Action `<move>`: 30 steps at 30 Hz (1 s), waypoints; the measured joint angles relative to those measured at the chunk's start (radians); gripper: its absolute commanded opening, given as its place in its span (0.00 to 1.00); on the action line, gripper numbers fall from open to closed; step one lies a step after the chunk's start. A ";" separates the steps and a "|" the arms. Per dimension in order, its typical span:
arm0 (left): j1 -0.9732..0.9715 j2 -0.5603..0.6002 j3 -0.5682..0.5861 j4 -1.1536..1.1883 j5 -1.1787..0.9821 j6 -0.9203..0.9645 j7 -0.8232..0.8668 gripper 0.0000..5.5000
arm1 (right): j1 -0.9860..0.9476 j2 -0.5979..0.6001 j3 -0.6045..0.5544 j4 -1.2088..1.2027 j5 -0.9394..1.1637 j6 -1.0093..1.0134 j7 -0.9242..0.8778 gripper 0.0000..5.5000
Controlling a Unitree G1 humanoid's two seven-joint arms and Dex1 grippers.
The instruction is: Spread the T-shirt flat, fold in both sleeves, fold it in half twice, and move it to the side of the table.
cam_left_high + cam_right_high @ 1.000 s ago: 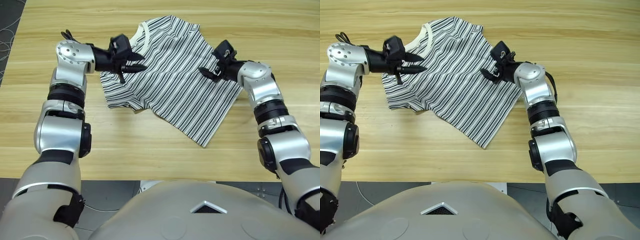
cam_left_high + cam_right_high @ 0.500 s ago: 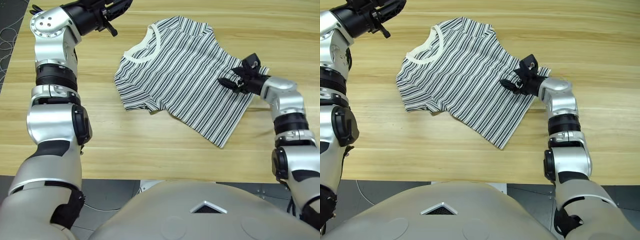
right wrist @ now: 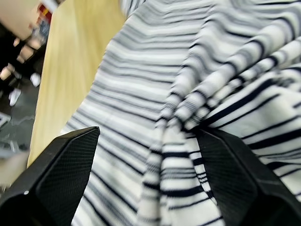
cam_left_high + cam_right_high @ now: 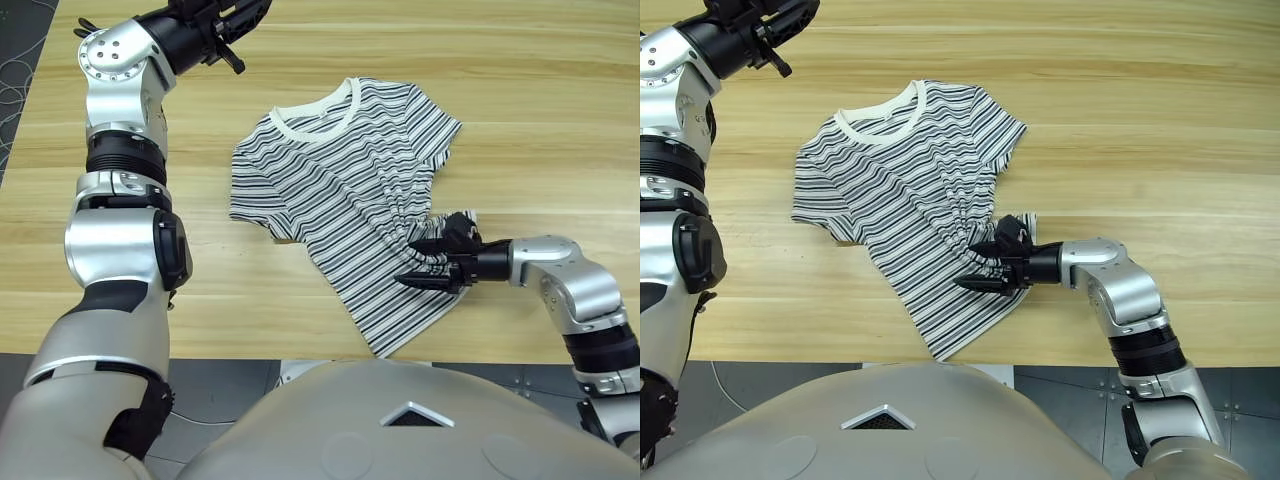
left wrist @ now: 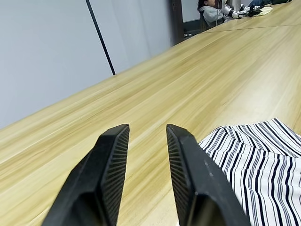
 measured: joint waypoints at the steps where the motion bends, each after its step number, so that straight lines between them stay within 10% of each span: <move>1: 0.006 -0.002 0.000 0.000 0.000 -0.001 0.000 0.27 | -0.012 0.020 -0.030 0.006 0.037 0.050 -0.023 0.69; 12: 0.040 -0.018 -0.010 -0.016 0.004 -0.008 -0.025 0.27 | -0.182 0.027 -0.294 -0.024 0.484 0.242 0.102 0.69; 21: 0.073 -0.034 -0.009 -0.100 -0.009 0.004 -0.053 0.27 | -0.541 0.269 -0.023 0.642 -0.147 -0.238 -0.406 0.69; 30: 0.207 -0.060 -0.005 -0.387 -0.083 0.086 -0.082 0.27 | -0.802 0.412 0.042 1.209 -0.384 -0.572 -0.448 0.69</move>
